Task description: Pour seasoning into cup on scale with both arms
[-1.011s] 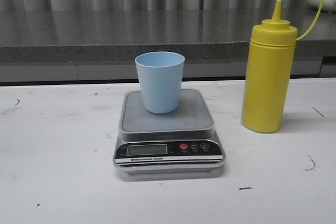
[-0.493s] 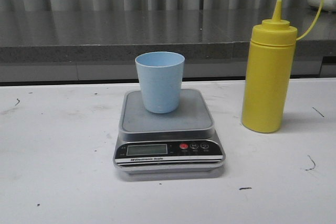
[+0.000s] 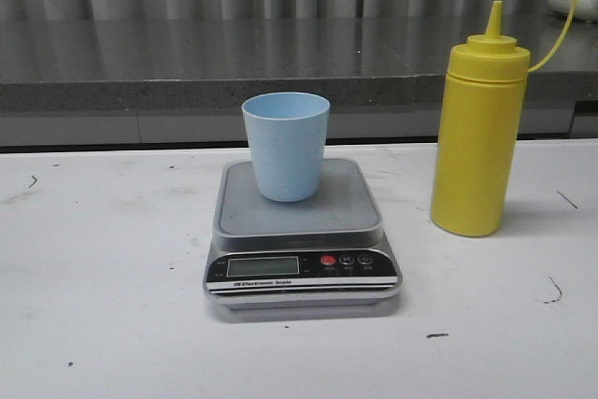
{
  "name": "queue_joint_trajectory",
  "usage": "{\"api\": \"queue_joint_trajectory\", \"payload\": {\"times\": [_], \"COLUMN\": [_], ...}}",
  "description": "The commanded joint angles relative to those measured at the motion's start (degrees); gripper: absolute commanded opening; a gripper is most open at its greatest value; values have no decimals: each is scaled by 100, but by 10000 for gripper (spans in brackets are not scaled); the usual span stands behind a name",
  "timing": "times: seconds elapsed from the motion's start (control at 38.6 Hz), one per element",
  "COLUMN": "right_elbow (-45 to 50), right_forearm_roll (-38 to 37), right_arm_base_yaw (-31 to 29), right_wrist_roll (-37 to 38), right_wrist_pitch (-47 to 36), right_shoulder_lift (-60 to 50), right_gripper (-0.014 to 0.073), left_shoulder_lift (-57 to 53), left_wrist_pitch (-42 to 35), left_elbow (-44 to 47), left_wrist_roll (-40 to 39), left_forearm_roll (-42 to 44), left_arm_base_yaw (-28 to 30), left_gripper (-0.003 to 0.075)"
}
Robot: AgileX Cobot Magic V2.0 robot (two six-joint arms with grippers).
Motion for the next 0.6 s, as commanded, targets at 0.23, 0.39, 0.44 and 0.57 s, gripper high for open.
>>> {"api": "queue_joint_trajectory", "payload": {"times": [0.23,0.39,0.44,0.57], "right_elbow": [-176,-176,-176,-176], "right_forearm_roll": [25,25,25,25], "right_arm_base_yaw": [-42,-42,-42,-42], "right_wrist_roll": [-26,-26,-26,-26], "right_wrist_pitch": [-369,-369,-369,-369], "right_shoulder_lift": [42,42,42,42], "right_gripper": [-59,-59,-59,-59], "left_shoulder_lift": [-93,-93,-93,-93], "left_wrist_pitch": [-1360,-1336,-1336,-1336], "left_elbow": [1048,1058,1058,1058], "left_wrist_roll": [-93,-93,-93,-93], "left_forearm_roll": [4,4,4,4], "left_arm_base_yaw": [385,385,385,385], "left_gripper": [-20,-20,-20,-20]}}
